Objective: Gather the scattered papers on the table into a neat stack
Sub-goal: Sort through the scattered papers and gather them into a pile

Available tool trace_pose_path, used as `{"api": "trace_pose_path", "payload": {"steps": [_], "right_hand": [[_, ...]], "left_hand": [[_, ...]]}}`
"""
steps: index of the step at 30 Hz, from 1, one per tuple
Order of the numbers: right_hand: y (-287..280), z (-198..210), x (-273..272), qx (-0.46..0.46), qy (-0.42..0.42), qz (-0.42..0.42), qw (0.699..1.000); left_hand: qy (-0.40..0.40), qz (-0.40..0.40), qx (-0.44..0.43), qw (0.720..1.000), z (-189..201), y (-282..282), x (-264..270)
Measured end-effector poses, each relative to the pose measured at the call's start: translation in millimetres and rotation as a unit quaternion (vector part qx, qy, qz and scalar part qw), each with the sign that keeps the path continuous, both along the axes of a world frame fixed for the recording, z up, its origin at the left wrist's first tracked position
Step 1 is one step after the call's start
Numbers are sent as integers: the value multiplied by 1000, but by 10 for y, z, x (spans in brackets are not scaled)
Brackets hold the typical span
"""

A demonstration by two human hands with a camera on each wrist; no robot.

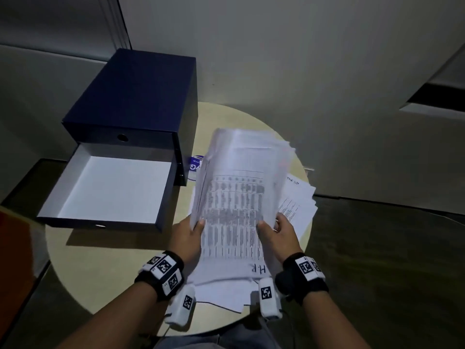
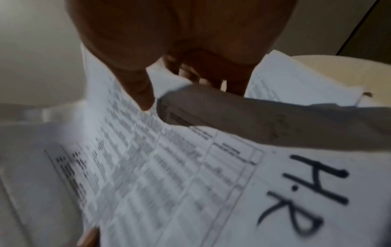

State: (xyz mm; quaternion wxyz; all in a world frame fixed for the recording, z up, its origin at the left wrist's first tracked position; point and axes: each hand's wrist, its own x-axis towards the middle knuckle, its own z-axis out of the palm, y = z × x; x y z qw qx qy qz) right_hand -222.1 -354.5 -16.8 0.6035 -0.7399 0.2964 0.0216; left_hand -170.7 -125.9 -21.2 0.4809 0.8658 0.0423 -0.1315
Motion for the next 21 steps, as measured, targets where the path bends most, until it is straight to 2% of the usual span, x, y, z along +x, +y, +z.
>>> {"api": "trace_pose_path", "payload": {"steps": [2, 5, 8, 10, 13, 16, 21], "right_hand": [[-106, -122, -65, -4, 30, -57, 998], [-281, -394, -185, -38, 123, -148, 980], [-348, -492, -274, -53, 208, -174, 961], [-354, -530, -282, -37, 215, -176, 960], [-285, -643, -236, 4, 206, -183, 961], [-296, -778, -223, -44, 220, -194, 955], [-461, -687, -328, -89, 203, -219, 950]], "left_hand": [[28, 29, -3, 999, -164, 69, -17], [104, 39, 37, 993, -457, 230, -20], [186, 37, 69, 979, -659, 362, -20], [221, 17, 98, 970, -735, 404, -12], [232, -6, 123, 965, -733, 414, 6], [245, -10, 133, 960, -728, 412, 18], [231, -4, 121, 965, -774, 405, 20]]}}
